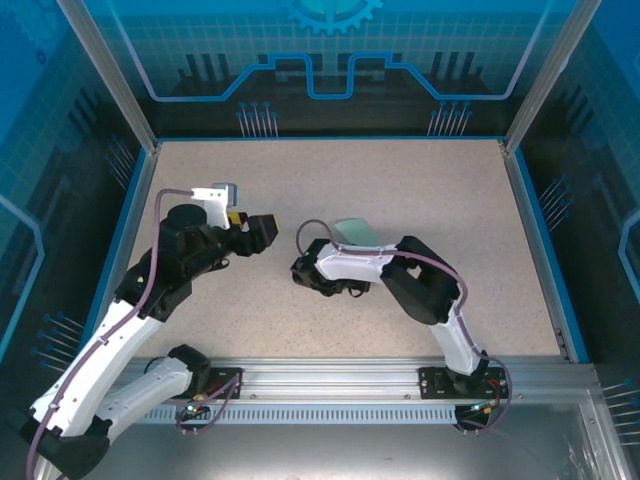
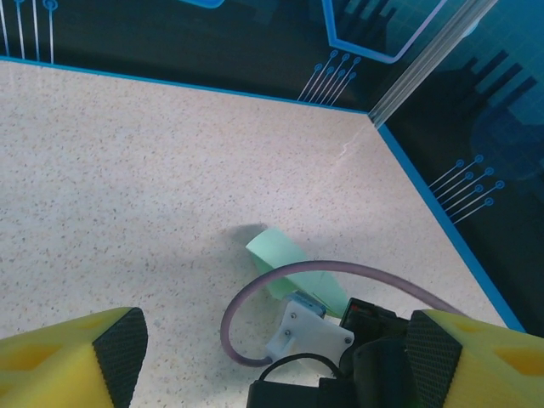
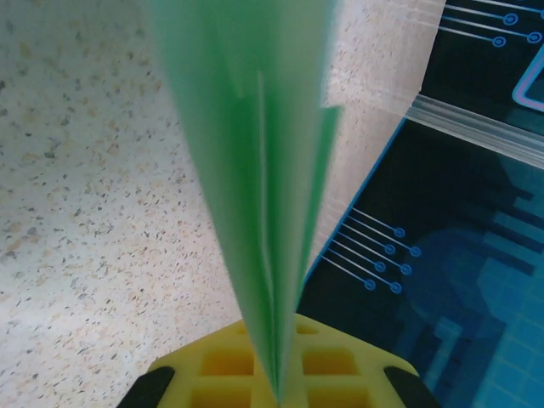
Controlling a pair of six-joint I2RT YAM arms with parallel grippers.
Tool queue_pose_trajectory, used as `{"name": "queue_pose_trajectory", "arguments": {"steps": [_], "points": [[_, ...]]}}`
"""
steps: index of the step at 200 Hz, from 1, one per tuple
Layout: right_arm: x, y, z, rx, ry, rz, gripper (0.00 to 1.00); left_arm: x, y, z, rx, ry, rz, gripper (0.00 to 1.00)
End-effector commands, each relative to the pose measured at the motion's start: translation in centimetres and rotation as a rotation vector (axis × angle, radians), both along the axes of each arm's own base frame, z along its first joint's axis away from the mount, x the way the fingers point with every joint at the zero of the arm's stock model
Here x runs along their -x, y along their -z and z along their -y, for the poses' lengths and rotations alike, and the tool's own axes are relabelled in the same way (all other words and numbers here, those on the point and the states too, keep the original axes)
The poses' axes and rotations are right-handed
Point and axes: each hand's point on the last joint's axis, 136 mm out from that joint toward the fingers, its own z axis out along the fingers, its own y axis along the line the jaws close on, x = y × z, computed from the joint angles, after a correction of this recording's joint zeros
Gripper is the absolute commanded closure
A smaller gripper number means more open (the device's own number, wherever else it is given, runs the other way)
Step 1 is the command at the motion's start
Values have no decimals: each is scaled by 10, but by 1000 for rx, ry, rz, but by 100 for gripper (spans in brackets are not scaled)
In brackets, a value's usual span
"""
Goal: Fold a paper plane with a square sheet of paper (fold left side to right side)
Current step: Turn over the paper at the center of the table.
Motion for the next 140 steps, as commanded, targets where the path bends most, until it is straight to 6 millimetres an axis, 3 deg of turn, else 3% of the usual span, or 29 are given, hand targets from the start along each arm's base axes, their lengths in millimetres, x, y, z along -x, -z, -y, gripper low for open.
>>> {"name": "queue_pose_trajectory", "arguments": {"steps": [1, 41, 58, 75, 90, 108, 140], "points": [[11, 4, -12, -7, -25, -34, 95, -1, 13, -5, -31, -24, -27, 16], [44, 38, -32, -214, -16, -253, 60, -7, 24, -2, -28, -34, -72, 16], [60, 38, -46, -335, -25, -333, 42, -10, 30, 2, -18, -26, -101, 14], [78, 32, -61, -473, -38, -407, 15, -14, 40, 7, -11, -23, -142, 13], [91, 23, -72, -601, -46, -449, 2, -17, 52, 11, -2, -19, -187, 12], [98, 4, -78, -746, -58, -443, 1, -20, 67, 23, 40, 17, -242, 11], [91, -25, -65, -1025, 13, -367, 1, -26, 103, 55, 142, 121, -351, 13]]}}
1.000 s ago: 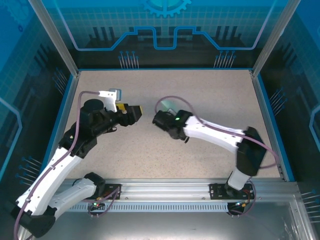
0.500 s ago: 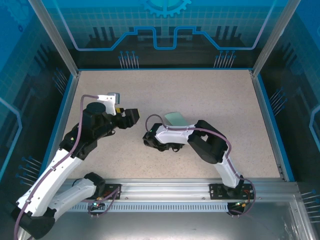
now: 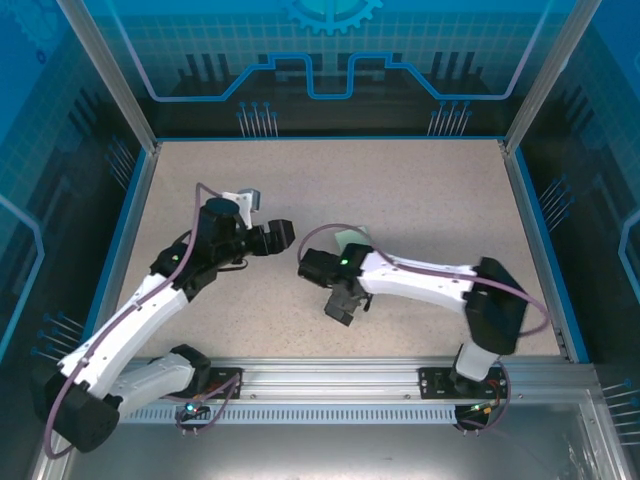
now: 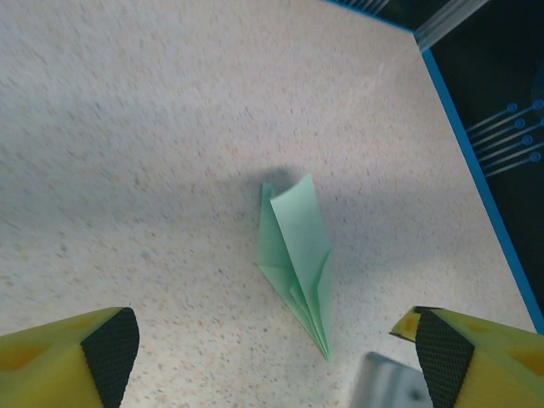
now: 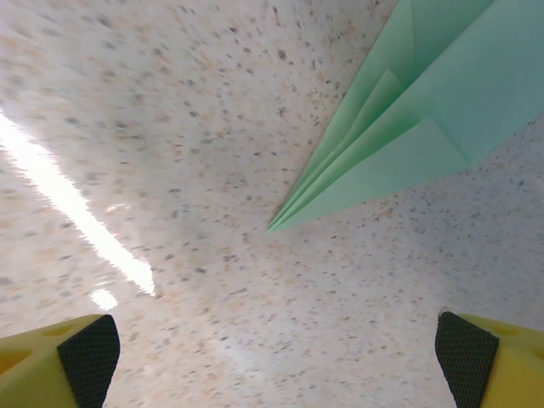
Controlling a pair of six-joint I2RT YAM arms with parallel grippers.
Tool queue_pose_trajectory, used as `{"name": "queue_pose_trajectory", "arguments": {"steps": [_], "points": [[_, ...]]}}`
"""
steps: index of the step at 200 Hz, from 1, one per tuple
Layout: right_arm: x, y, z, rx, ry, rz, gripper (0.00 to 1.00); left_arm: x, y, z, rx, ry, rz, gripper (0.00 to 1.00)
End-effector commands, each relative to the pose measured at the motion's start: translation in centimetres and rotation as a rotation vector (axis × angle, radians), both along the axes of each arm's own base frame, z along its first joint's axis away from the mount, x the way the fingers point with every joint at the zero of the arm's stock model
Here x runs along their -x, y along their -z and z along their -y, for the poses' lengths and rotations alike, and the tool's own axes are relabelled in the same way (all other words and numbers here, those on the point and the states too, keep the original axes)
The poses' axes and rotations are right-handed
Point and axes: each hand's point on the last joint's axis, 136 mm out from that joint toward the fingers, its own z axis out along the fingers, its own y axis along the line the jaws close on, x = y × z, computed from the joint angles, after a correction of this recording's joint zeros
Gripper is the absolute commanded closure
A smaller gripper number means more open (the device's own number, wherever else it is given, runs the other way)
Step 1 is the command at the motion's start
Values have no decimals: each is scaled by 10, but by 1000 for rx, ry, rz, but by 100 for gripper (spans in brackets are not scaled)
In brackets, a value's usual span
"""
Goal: Fold a paper plane with a square sheet of paper (fold left side to right side)
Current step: Turn over the paper at the center of the table, then pick up the paper from the center of the table.
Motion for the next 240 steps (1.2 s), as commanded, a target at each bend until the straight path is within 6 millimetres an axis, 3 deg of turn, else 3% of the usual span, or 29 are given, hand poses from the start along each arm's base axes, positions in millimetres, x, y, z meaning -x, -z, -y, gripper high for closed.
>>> {"name": "queue_pose_trajectory", "arguments": {"steps": [1, 54, 89, 151, 181, 204, 240], "points": [[0, -14, -2, -233, 97, -40, 1, -2, 21, 27, 131, 78, -85, 13], [-30, -60, 20, -754, 341, 28, 1, -19, 68, 91, 351, 269, -254, 17], [-30, -52, 33, -940, 445, 7, 1, -32, 110, 120, 344, 305, -357, 20], [-36, -40, 54, -1112, 553, -34, 1, -66, 153, 151, 369, 328, -438, 32], [-39, -34, 60, -1110, 565, -22, 1, -78, 170, 159, 364, 328, -464, 44], [-45, -29, 66, -1066, 564, 25, 1, -83, 179, 162, 363, 332, -473, 61], [-52, -31, 64, -1042, 500, 65, 1, -76, 174, 157, 349, 360, -434, 83]]}}
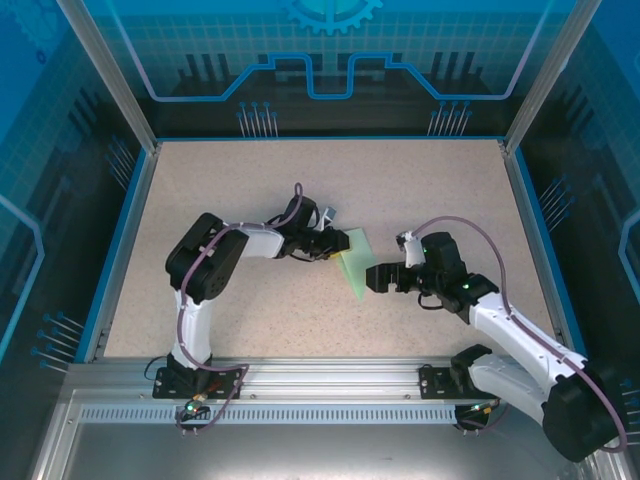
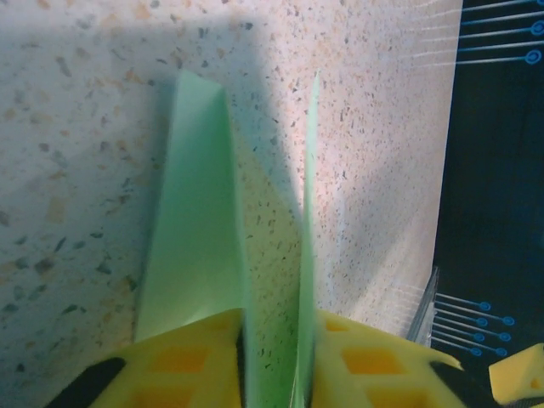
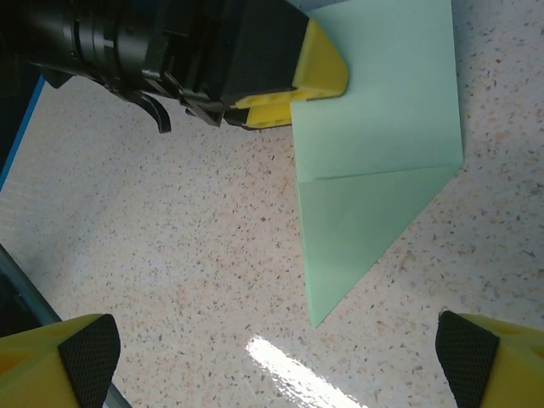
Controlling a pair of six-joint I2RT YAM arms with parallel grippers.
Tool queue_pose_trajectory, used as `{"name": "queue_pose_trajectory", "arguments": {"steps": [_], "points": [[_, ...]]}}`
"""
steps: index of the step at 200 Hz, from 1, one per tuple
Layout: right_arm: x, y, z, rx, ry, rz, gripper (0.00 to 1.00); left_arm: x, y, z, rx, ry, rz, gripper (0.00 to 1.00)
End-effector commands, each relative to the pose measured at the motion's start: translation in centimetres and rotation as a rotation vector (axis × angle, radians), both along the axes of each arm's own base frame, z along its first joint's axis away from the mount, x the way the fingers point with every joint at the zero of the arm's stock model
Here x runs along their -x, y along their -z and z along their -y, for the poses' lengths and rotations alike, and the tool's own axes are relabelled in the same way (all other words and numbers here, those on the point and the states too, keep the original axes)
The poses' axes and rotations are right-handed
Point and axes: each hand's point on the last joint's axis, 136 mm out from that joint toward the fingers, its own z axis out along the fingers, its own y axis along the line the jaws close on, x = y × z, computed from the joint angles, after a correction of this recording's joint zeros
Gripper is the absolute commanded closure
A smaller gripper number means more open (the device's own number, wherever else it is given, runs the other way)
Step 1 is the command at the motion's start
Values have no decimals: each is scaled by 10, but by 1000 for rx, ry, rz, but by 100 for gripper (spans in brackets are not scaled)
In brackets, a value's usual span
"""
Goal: Fold a paper plane with a square sheet of paper (fold left side to right side)
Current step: Pick up the paper from the center of the table, then place the paper at the center of the table.
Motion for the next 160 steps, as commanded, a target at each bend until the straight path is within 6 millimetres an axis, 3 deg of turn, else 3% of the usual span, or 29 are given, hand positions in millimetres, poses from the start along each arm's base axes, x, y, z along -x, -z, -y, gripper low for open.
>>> {"name": "queue_pose_trajectory", "arguments": {"steps": [1, 25, 57, 88, 121, 160], "points": [[-11, -6, 2, 24, -14, 68, 1, 3, -13, 2, 29, 46, 65, 83], [-18, -8, 0, -47, -71, -8, 1, 14, -29, -2, 68, 85, 122, 92], [-41, -13, -1, -255, -104, -51, 1, 29, -47, -9, 123, 137, 180, 98], [-57, -10, -14, -345, -193, -90, 11, 47, -58, -13, 158, 186, 220, 100], [-74, 9, -21, -370, -223, -132, 18, 56, -62, -16, 171, 205, 233, 100], [-81, 32, -27, -398, -246, -197, 23, 60, -65, -15, 189, 223, 234, 100]]}}
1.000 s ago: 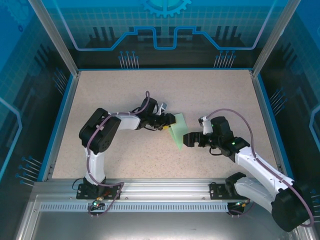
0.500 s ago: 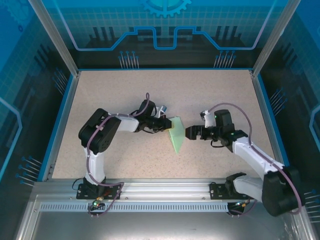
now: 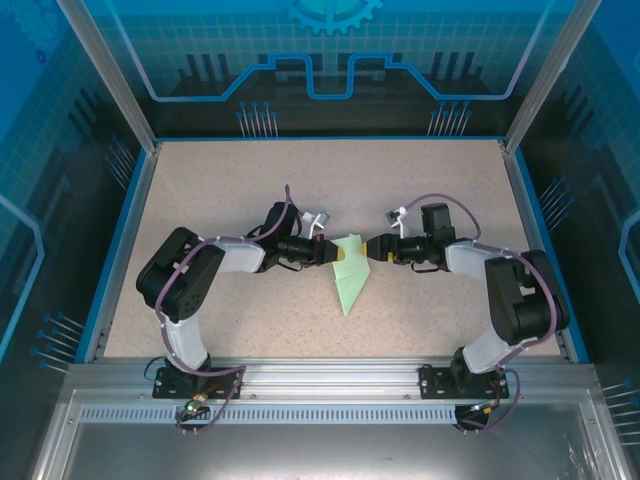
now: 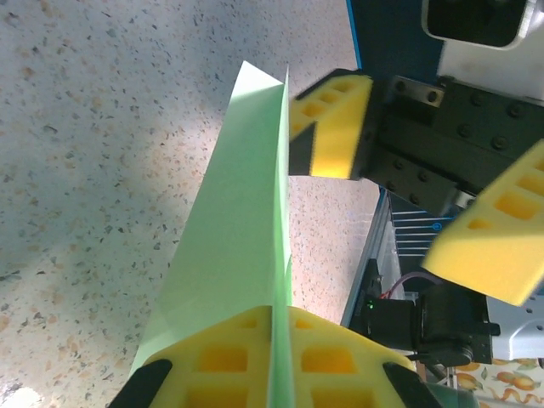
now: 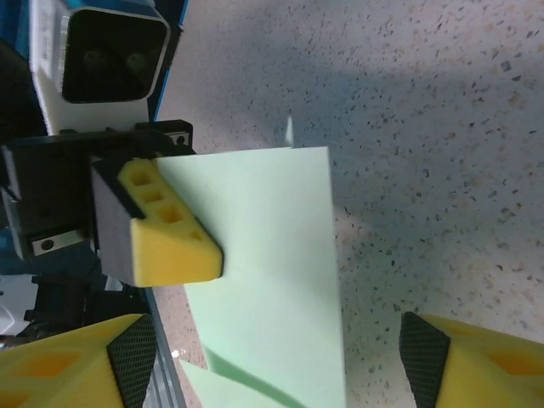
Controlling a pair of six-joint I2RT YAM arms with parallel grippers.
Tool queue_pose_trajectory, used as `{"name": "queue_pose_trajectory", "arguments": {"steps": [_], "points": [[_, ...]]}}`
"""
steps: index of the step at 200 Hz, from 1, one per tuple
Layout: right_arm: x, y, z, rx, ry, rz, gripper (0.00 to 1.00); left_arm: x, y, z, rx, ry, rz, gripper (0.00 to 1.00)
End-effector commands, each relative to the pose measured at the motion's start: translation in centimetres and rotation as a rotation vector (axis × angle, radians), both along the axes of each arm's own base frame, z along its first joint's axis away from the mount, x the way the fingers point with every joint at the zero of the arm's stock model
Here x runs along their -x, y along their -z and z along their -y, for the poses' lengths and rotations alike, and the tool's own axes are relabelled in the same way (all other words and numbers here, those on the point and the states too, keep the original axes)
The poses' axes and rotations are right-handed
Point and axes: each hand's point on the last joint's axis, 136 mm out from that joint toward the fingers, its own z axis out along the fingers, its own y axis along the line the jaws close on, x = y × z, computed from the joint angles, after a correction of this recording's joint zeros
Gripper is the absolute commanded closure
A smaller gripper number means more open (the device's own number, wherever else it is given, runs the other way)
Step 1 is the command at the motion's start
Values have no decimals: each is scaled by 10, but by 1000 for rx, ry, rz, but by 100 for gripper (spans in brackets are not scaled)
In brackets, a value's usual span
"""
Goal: Fold a paper plane with a square sheet of paper (fold left side to right side)
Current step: Place the paper at the center of the table.
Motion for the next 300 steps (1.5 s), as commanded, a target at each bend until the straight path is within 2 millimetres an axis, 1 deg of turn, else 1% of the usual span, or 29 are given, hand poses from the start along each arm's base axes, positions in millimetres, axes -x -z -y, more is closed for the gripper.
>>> {"name": "queue_pose_trajectory", "arguments": {"steps": [1, 25, 37, 47, 71, 94, 111, 125, 138, 149, 153, 158, 168, 177, 188, 208, 227, 240, 259, 273, 284, 300], "points": [[-8, -2, -4, -57, -41, 17, 23, 7, -15, 0, 44, 47, 62, 100], [-7, 1, -9, -94, -71, 0, 31, 8, -15, 1, 48, 57, 58, 100], [-6, 2, -12, -103, -84, -10, 40, 7, -14, 2, 47, 58, 55, 100], [-5, 2, -14, -108, -92, -13, 44, 7, -14, 2, 46, 59, 49, 100], [-5, 3, -14, -107, -92, -19, 52, 8, -11, 2, 42, 64, 43, 100], [-5, 4, -13, -94, -89, -20, 65, 7, -9, 2, 37, 65, 37, 100], [-6, 4, -12, -84, -83, -15, 72, 7, -7, 2, 35, 66, 32, 100], [-5, 4, -11, -71, -81, -15, 81, 8, -5, 2, 31, 67, 29, 100], [-5, 5, -10, -57, -79, -12, 91, 8, -3, 2, 25, 69, 28, 100], [-3, 5, -9, -50, -79, -15, 97, 9, -2, 1, 19, 71, 25, 100], [-2, 5, -9, -47, -78, -18, 100, 8, -3, 1, 16, 69, 25, 99], [-2, 6, -8, -41, -74, -19, 100, 8, -3, 0, 10, 68, 27, 96], [-1, 6, -7, -30, -66, -27, 100, 8, -3, -2, -8, 61, 33, 81], [1, 8, -6, -19, -55, -43, 100, 9, -4, -4, -34, 55, 47, 72], [3, 11, -4, -6, -39, -68, 100, 6, -5, -11, -90, 24, 73, 53], [8, 18, -2, 29, -8, -123, 100, 3, -10, -28, -206, -41, 130, 40], [13, 25, -2, 62, 22, -171, 100, 8, -15, -45, -345, -87, 188, 37], [15, 29, -2, 85, 42, -203, 100, 20, -22, -50, -441, -78, 260, 36], [15, 28, -4, 94, 76, -238, 100, 49, -24, -46, -574, -20, 331, 36], [17, 27, -4, 122, 106, -262, 100, 72, -20, -37, -650, 33, 370, 36], [17, 26, -4, 142, 125, -280, 100, 85, -16, -31, -700, 50, 388, 35], [19, 25, -4, 172, 156, -303, 100, 97, -10, -22, -758, 51, 402, 34]]}}
